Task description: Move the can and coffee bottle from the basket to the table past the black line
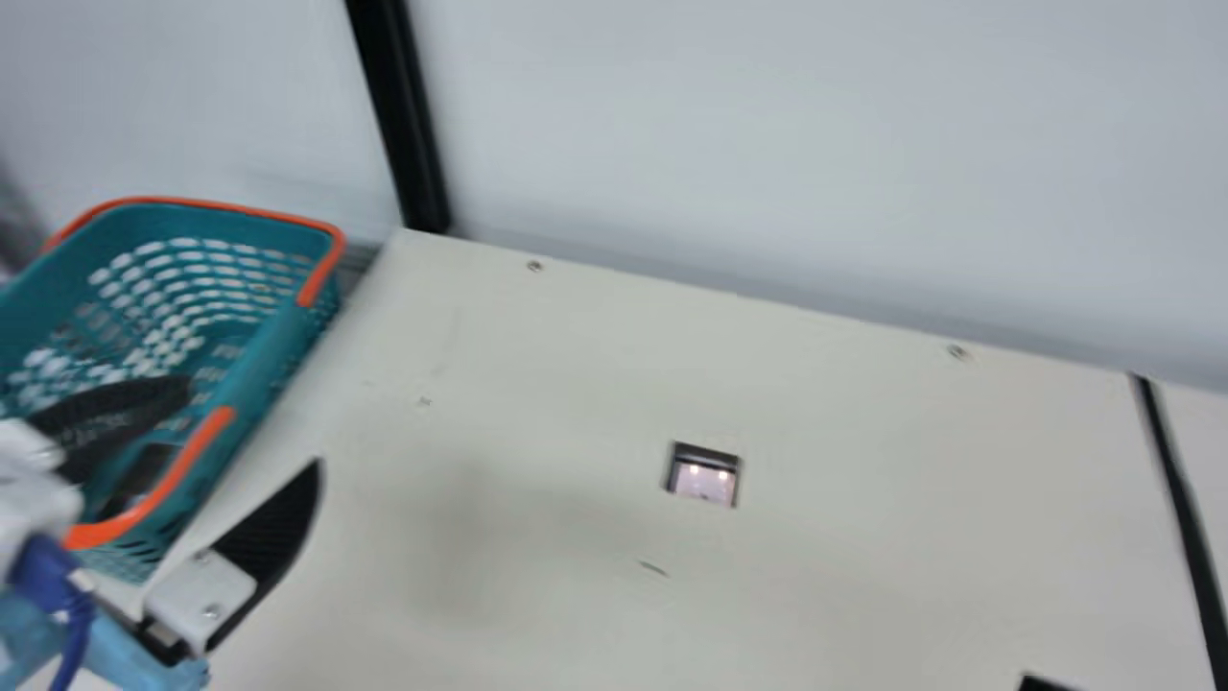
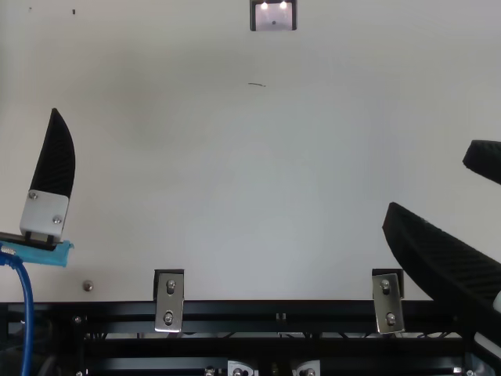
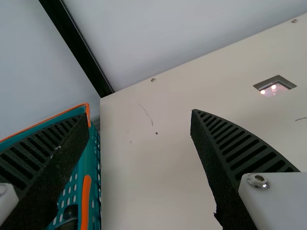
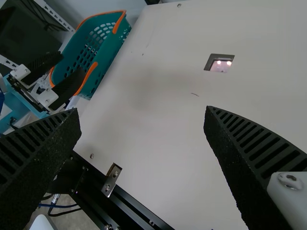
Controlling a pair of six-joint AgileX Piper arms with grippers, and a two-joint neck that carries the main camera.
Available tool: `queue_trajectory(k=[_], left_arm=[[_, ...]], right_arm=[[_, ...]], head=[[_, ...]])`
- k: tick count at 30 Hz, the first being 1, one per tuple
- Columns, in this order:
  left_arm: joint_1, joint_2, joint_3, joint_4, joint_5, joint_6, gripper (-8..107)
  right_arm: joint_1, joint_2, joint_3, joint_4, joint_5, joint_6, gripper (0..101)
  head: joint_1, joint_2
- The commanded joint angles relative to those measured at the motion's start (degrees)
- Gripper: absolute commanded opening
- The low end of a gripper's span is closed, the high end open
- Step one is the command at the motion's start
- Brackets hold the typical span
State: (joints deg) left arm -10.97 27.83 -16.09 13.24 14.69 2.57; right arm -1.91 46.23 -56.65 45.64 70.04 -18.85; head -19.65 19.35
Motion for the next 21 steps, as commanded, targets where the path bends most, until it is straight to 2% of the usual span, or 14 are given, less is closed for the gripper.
queue_trajectory(k=[1, 6, 14, 21], left_arm=[[0.00, 0.00, 0.00, 0.00, 0.00, 0.00, 90], [0.00, 0.00, 0.00, 0.00, 0.00, 0.00, 90], [0.00, 0.00, 0.00, 0.00, 0.00, 0.00, 90], [0.00, 0.00, 0.00, 0.00, 0.00, 0.00, 90]], right_arm=[[0.00, 0.00, 0.00, 0.00, 0.00, 0.00, 101], [0.00, 0.00, 0.00, 0.00, -0.01, 0.00, 101], [0.00, 0.00, 0.00, 0.00, -0.01, 0.00, 101], [0.00, 0.00, 0.00, 0.00, -0.01, 0.00, 101]], head=[[-2.31, 3.54], [-4.36, 11.58], [-5.18, 22.36], [-5.18, 22.36]])
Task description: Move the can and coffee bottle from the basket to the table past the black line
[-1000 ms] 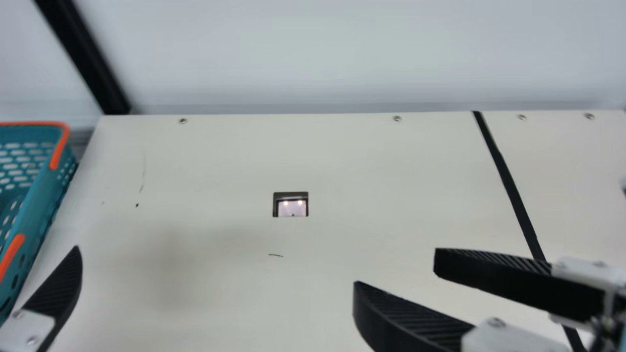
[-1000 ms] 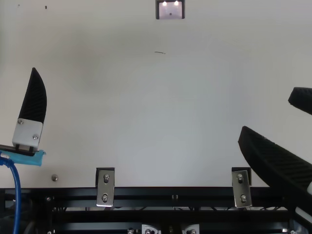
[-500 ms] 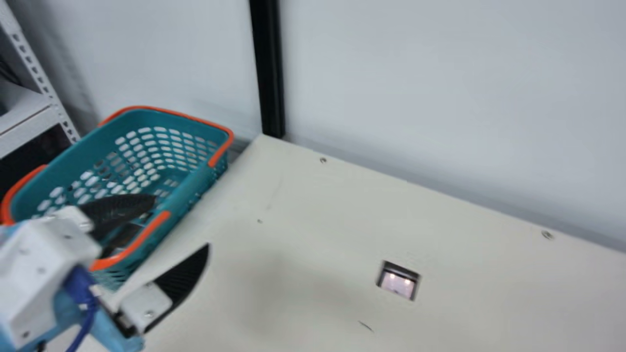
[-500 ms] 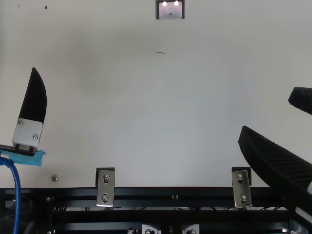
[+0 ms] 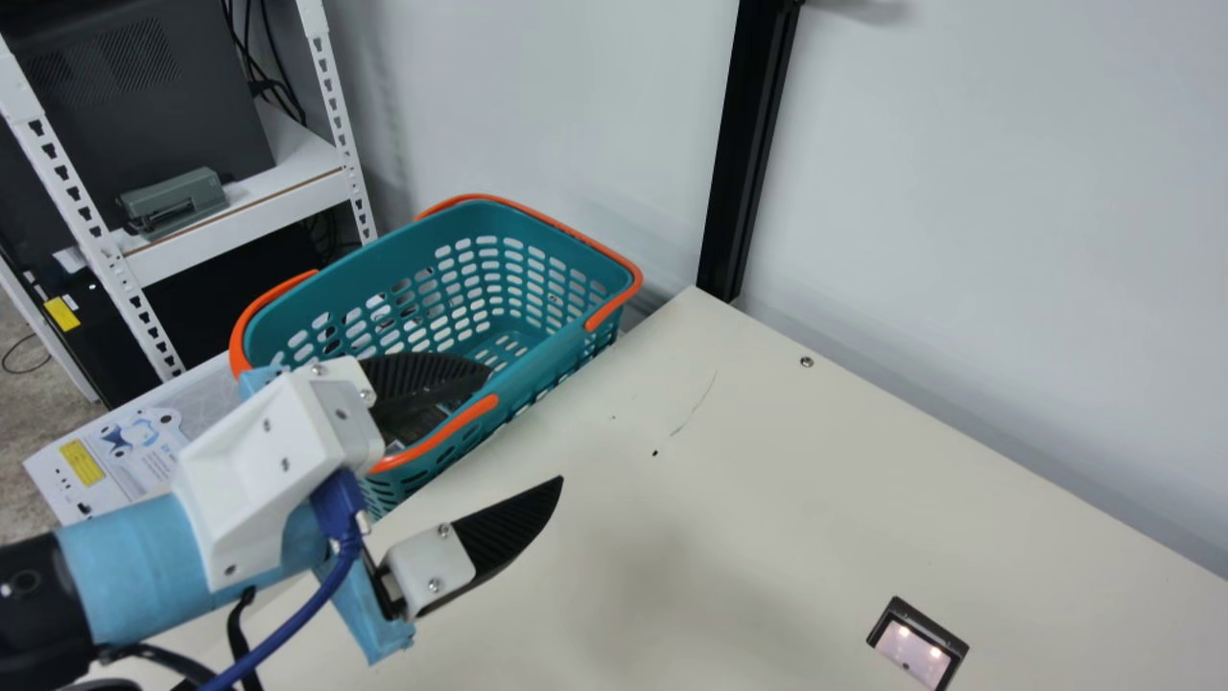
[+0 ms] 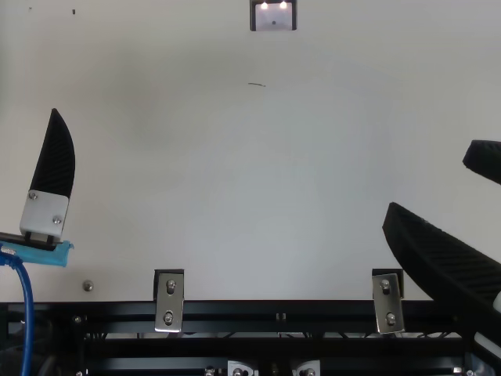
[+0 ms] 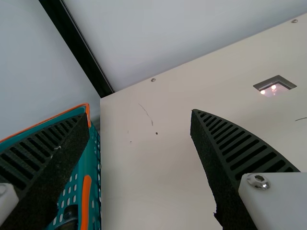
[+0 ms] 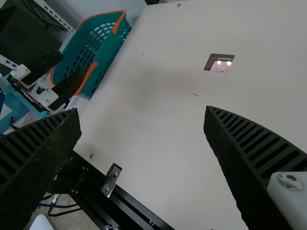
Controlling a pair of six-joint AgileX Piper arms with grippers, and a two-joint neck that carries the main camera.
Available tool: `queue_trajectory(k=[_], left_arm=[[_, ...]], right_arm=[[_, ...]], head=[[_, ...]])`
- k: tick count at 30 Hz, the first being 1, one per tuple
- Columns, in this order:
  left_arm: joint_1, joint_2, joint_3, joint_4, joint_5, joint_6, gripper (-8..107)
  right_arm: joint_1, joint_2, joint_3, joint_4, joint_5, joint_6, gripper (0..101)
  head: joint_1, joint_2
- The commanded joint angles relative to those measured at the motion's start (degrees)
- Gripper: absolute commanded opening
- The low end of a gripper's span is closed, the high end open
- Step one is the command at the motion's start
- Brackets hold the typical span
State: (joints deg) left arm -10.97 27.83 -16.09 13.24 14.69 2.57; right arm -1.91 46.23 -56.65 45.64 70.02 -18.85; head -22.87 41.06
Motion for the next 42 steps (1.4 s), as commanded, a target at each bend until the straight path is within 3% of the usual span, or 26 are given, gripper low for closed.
queue_trajectory(k=[1, 11, 19, 28, 34, 42], left_arm=[[0.00, 0.00, 0.00, 0.00, 0.00, 0.00, 90], [2.48, 1.23, -0.45, 0.63, -1.12, -1.47, 90], [15.75, 9.11, -3.93, 1.04, -6.37, -7.11, 90], [30.99, 26.45, -11.95, -0.11, -10.94, -10.46, 90], [36.02, 39.18, -20.10, -0.57, -8.03, -9.80, 90], [35.72, 50.70, -31.31, -3.68, 2.18, -4.97, 90]], right_arm=[[0.00, 0.00, 0.00, 0.00, 0.00, 0.00, 101], [0.00, 0.00, 0.00, 0.00, 0.00, 0.00, 101], [0.00, 0.00, 0.00, 0.00, 0.00, 0.00, 101], [0.00, 0.00, 0.00, 0.00, 0.00, 0.00, 101], [0.00, 0.00, 0.00, 0.00, 0.00, 0.00, 101], [0.00, 0.00, 0.00, 0.00, 0.00, 0.00, 101]], head=[[-1.96, 0.66], [-1.96, 0.66], [-1.96, 0.66], [-1.96, 0.66], [-1.96, 0.66], [-1.96, 0.66]])
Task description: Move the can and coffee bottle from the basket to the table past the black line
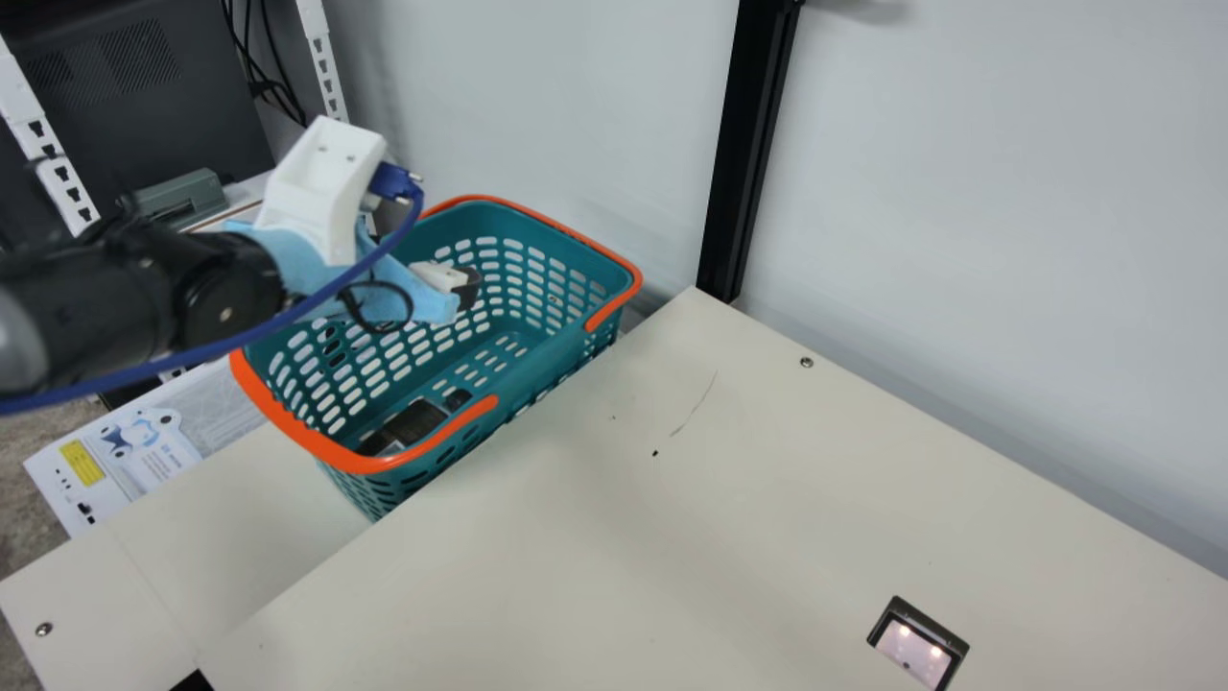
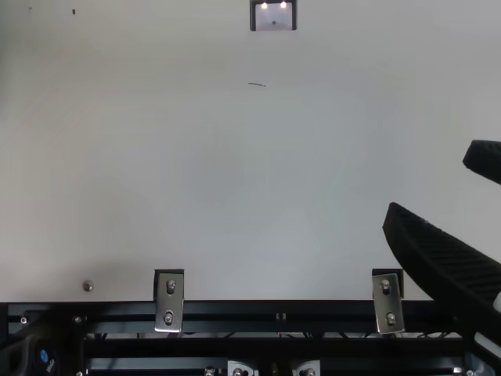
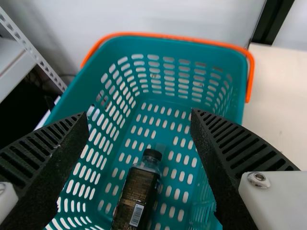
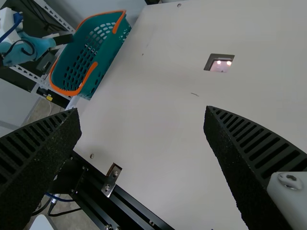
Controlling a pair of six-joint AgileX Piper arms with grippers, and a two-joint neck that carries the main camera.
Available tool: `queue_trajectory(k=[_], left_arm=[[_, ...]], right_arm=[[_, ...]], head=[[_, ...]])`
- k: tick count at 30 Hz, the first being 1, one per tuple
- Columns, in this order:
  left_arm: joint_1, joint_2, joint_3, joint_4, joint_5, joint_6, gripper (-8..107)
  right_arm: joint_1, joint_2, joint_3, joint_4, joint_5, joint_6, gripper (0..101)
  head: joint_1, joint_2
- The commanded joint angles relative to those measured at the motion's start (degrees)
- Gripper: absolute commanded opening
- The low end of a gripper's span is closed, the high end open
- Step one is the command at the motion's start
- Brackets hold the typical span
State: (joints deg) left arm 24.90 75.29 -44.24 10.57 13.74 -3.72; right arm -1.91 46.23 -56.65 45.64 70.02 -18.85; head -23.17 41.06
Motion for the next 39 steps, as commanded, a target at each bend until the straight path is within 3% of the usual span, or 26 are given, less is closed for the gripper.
queue_trajectory(k=[1, 10, 18, 39], left_arm=[[-0.05, 4.30, -4.52, -1.72, 4.38, 2.26, 90], [3.07, 13.15, -15.93, -6.93, 13.37, 9.90, 90], [5.04, 21.08, -22.67, -11.07, 18.48, 18.70, 90], [7.01, 39.80, -30.30, -17.01, 23.53, 36.02, 90]], right_arm=[[0.00, 0.00, 0.00, 0.00, 0.00, 0.00, 101], [0.00, 0.00, 0.00, 0.00, 0.00, 0.00, 101], [0.00, 0.00, 0.00, 0.00, 0.00, 0.00, 101], [0.00, 0.00, 0.00, 0.00, 0.00, 0.00, 101]], head=[[-1.67, 0.66], [-1.67, 0.66], [-1.67, 0.66], [-1.67, 0.66]])
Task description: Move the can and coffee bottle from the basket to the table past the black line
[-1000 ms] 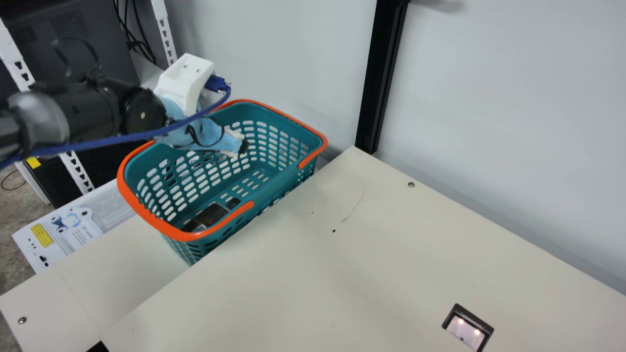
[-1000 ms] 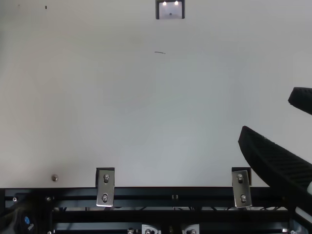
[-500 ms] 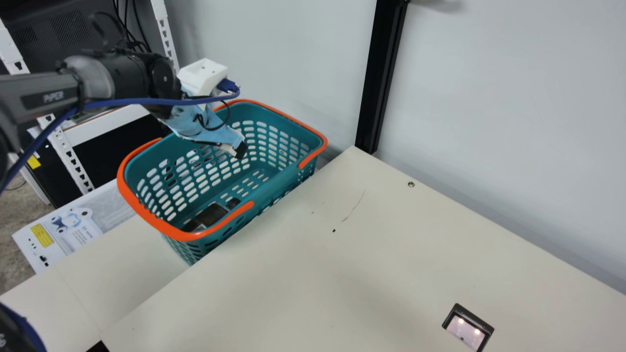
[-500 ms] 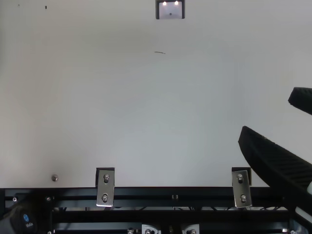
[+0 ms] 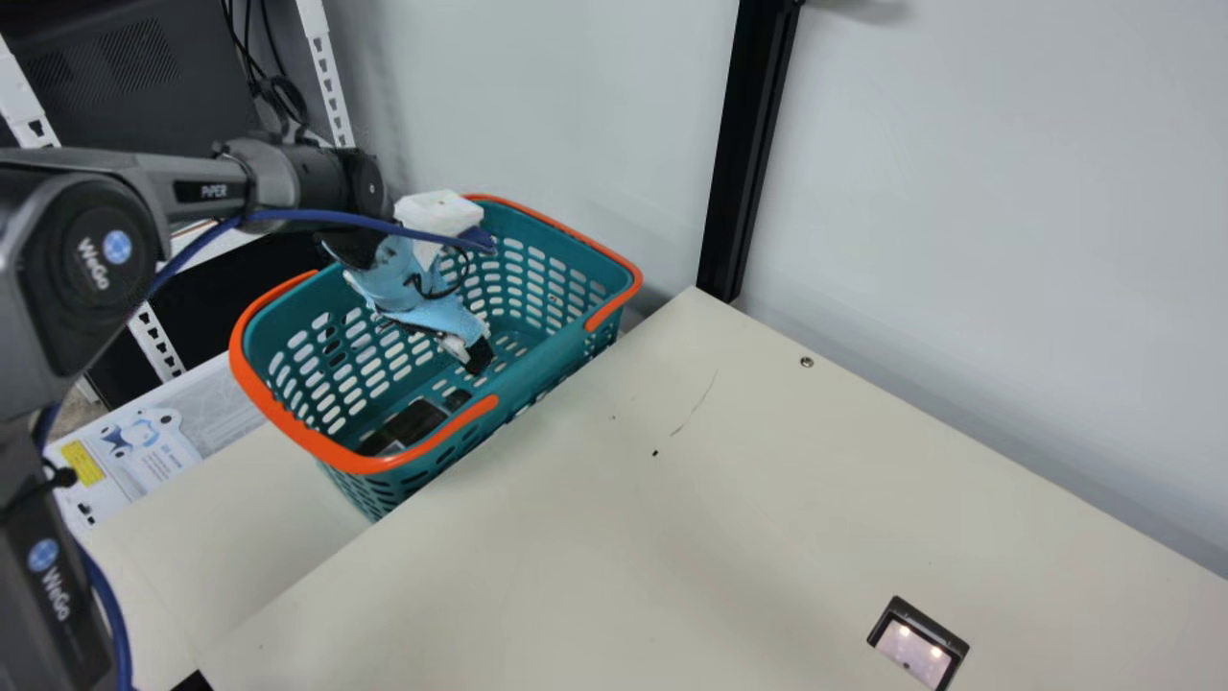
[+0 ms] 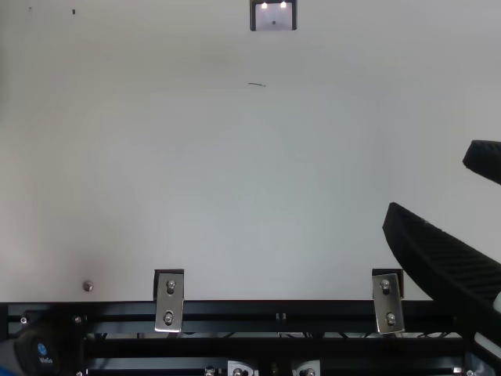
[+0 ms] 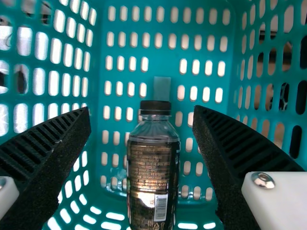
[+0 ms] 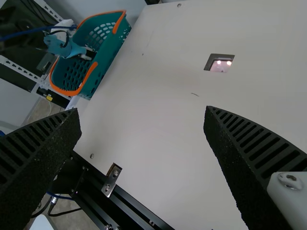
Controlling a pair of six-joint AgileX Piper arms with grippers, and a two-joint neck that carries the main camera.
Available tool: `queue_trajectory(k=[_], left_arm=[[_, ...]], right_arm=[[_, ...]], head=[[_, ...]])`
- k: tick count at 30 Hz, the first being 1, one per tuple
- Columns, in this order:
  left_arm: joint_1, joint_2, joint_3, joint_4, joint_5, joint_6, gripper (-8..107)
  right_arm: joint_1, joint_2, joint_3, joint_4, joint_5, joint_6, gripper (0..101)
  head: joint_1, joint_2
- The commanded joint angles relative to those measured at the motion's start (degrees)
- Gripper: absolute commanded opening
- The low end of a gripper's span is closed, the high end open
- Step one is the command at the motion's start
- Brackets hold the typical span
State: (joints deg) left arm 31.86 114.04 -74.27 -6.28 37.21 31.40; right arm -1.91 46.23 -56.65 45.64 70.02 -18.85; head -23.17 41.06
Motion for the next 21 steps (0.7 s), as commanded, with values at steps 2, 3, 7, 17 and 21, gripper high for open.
queue_trajectory(k=[2, 3, 7, 17, 21], left_arm=[[0.12, 2.50, -0.70, -0.34, 0.16, 1.94, 90], [0.17, 3.23, -0.92, -0.33, 0.17, 2.34, 90], [0.45, 5.80, -1.43, -0.33, 0.11, 3.80, 90], [0.96, 10.26, -2.05, 0.45, 0.10, 4.89, 90], [1.17, 11.41, -1.94, 1.41, 0.03, 4.19, 90]], right_arm=[[0.00, 0.00, 0.00, 0.00, 0.00, 0.00, 101], [0.00, 0.00, 0.00, 0.00, 0.00, 0.00, 101], [0.00, 0.00, 0.00, 0.00, 0.00, 0.00, 101], [0.00, 0.00, 0.00, 0.00, 0.00, 0.00, 101], [0.00, 0.00, 0.00, 0.00, 0.00, 0.00, 101]], head=[[-1.67, 0.66], [-1.67, 0.66], [-1.67, 0.66], [-1.67, 0.66], [-1.67, 0.66]])
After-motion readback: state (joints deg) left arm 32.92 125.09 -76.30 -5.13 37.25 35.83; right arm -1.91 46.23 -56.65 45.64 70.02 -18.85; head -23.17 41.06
